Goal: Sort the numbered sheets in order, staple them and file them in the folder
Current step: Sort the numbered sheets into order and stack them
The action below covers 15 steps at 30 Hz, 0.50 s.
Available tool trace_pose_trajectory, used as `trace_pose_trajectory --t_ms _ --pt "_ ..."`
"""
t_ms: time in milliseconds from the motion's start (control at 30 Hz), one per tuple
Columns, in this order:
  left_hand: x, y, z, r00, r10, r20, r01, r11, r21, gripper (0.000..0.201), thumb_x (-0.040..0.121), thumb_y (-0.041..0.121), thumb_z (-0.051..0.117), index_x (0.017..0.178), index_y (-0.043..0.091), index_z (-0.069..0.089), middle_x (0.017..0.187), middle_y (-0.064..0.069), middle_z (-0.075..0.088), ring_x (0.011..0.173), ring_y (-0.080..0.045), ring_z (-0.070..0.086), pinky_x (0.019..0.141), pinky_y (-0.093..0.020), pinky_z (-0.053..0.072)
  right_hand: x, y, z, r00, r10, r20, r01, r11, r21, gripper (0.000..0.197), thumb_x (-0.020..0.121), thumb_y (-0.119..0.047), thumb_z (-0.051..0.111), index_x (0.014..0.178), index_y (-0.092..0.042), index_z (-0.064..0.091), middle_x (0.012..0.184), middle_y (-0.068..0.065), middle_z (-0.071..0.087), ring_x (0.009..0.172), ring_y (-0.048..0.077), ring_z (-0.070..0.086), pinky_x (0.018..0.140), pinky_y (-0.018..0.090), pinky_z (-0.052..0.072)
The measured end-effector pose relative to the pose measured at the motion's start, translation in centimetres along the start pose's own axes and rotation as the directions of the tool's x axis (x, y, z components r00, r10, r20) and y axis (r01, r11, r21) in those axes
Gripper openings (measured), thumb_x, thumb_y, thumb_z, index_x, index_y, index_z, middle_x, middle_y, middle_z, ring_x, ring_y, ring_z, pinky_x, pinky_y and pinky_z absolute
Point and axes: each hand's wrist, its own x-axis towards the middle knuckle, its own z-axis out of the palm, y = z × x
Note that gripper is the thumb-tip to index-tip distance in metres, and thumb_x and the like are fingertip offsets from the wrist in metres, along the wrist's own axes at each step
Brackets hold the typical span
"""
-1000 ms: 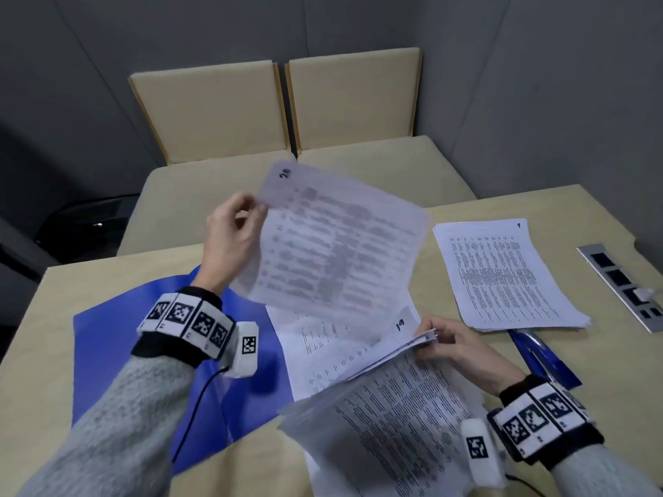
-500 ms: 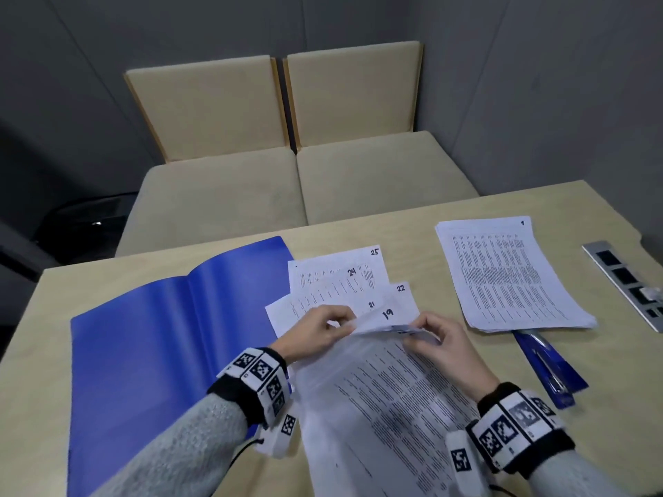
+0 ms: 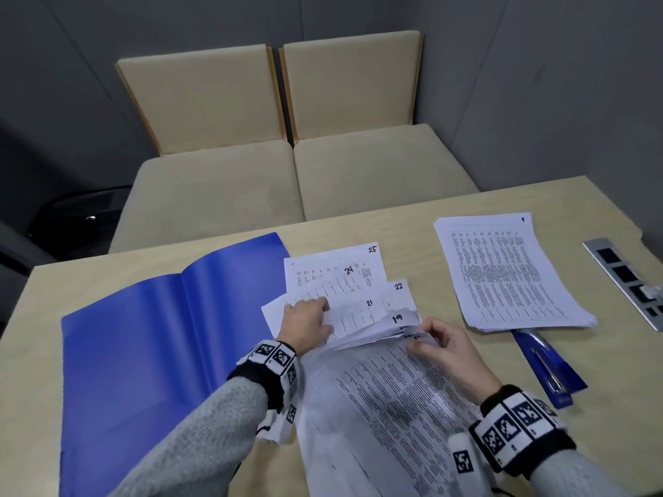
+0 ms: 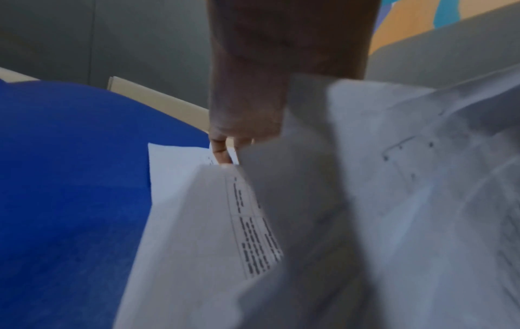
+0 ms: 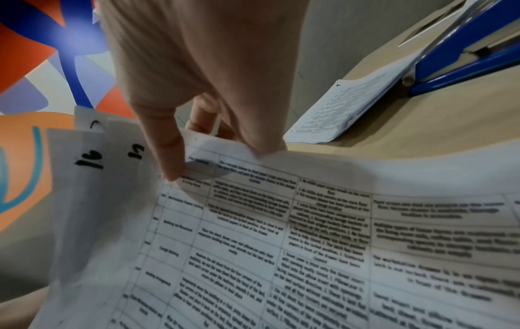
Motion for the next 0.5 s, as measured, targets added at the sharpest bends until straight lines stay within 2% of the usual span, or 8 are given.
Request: trace_pose_trajectory --t_ms 67,133,200,233,300,400,500 --pt "0.0 0.0 0.2 0.989 0.122 -0.084 -0.118 0.992 0.05 0.017 0.089 0.024 0.052 0.102 0.015 0.058 0.105 -0.003 0.061 0.104 -0.026 0.051 0.084 -0.036 0.031 0.0 0.0 0.0 1.0 0.003 -0.001 -0.003 1.0 -0.004 0.012 0.078 0.0 0.072 0.076 -0.001 0.06 0.07 0.008 0.057 0.067 0.016 0.049 0.069 0.032 0.036" --pt "0.1 0.0 0.2 0.957 0.256 -0.134 -0.245 0.965 0.09 0.013 0.091 0.021 0.052 0.098 0.014 0.059 0.12 -0.005 0.054 0.112 -0.026 0.045 0.088 -0.036 0.032 -0.1 0.0 -0.1 1.0 0.003 0.004 -0.003 1.0 -0.006 0.012 0.077 -0.001 0.072 0.078 0.001 0.06 0.07 0.008 0.057 0.068 0.016 0.05 0.069 0.033 0.037" --pt "0.6 0.2 0.1 0.946 0.307 -0.1 -0.299 0.95 0.089 0.01 0.089 0.018 0.053 0.094 0.011 0.059 0.136 -0.007 0.046 0.122 -0.026 0.042 0.097 -0.039 0.031 -0.2 0.0 -0.1 1.0 0.003 0.009 -0.003 1.0 0.002 0.014 0.077 -0.001 0.073 0.079 0.003 0.059 0.071 0.007 0.058 0.068 0.014 0.051 0.069 0.031 0.038" --pt "1.0 0.3 0.0 0.949 0.31 -0.065 -0.304 0.949 0.08 0.011 0.088 0.017 0.053 0.094 0.01 0.058 0.138 -0.007 0.044 0.124 -0.025 0.042 0.102 -0.04 0.029 -0.3 -0.1 -0.2 1.0 0.005 0.012 -0.006 1.0 0.009 0.015 0.076 -0.001 0.074 0.079 0.003 0.059 0.071 0.005 0.059 0.068 0.014 0.052 0.069 0.03 0.039" --pt "1.7 0.7 -0.4 0.96 0.279 0.001 -0.278 0.96 0.043 0.014 0.085 0.02 0.053 0.094 0.01 0.059 0.132 -0.004 0.047 0.118 -0.023 0.045 0.102 -0.04 0.028 -0.5 -0.3 -0.2 1.0 0.013 0.017 -0.013 1.0 0.022 0.014 0.075 0.001 0.074 0.075 0.0 0.059 0.07 0.005 0.058 0.068 0.014 0.052 0.068 0.029 0.039" --pt "2.5 1.3 -1.0 0.969 0.244 0.034 -0.245 0.97 0.008 0.017 0.084 0.023 0.056 0.093 0.01 0.062 0.108 -0.004 0.053 0.101 -0.023 0.048 0.089 -0.035 0.032 -0.7 -0.3 -0.4 0.999 0.021 0.025 -0.022 0.999 0.034 0.02 0.074 0.003 0.073 0.069 -0.011 0.06 0.072 0.007 0.058 0.071 0.015 0.052 0.068 0.029 0.039" --pt "2.5 1.7 -1.2 0.966 0.256 0.033 -0.254 0.965 -0.063 0.013 0.083 0.017 0.057 0.083 0.006 0.063 0.089 -0.004 0.055 0.088 -0.025 0.053 0.075 -0.033 0.04 -0.9 -0.3 -0.5 0.999 0.027 0.034 -0.028 0.999 0.036 0.021 0.074 0.003 0.074 0.068 -0.012 0.061 0.074 0.007 0.062 0.073 0.014 0.056 0.069 0.025 0.042"
